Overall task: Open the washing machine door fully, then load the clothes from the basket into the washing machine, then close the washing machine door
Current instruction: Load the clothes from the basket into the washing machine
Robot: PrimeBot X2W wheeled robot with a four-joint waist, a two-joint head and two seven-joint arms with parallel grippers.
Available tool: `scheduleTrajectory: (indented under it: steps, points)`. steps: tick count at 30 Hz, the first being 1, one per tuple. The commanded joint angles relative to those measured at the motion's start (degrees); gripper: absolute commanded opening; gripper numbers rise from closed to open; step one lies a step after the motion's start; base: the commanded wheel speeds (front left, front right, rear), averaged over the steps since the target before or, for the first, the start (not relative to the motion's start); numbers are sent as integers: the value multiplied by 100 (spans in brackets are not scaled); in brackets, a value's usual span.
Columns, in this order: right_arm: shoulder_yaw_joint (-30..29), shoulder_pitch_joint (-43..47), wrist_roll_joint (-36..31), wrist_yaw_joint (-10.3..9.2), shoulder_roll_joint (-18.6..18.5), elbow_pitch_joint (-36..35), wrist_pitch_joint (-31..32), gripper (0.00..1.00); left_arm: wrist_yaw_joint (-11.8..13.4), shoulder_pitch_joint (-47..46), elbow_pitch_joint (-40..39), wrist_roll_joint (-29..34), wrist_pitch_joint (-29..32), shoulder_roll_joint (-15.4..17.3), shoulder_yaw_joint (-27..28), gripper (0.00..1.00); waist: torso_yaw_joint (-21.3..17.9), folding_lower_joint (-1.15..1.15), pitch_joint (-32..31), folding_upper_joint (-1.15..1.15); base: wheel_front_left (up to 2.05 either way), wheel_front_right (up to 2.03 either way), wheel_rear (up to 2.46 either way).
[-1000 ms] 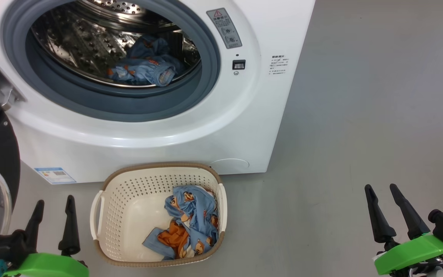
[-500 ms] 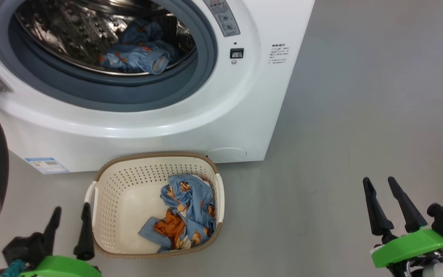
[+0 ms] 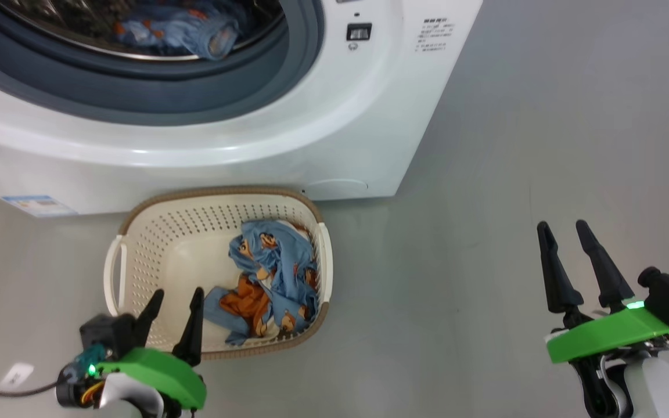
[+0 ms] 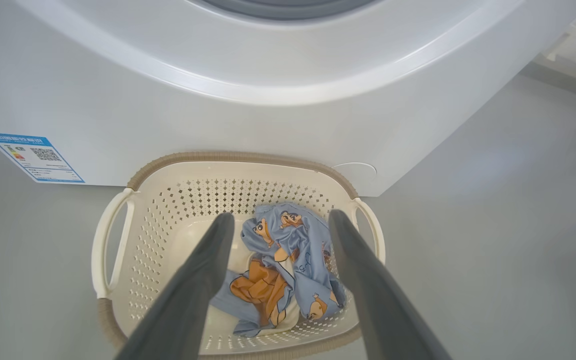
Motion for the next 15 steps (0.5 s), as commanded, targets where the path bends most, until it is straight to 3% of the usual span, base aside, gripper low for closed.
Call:
scheduleTrajectory:
  steps: [1,15]
  points:
    - [135,-126,-89,9,-18,-154,-27,100,-9,-245,37,-67,-37,136,80,100,-51,0,326,0,0,0,0]
    - [228,-758,-192,9,316,-228,-27,100,-9,-1689,1486,-768,-37,285,-1142,100,-334,0,1342,0,0,0,0]
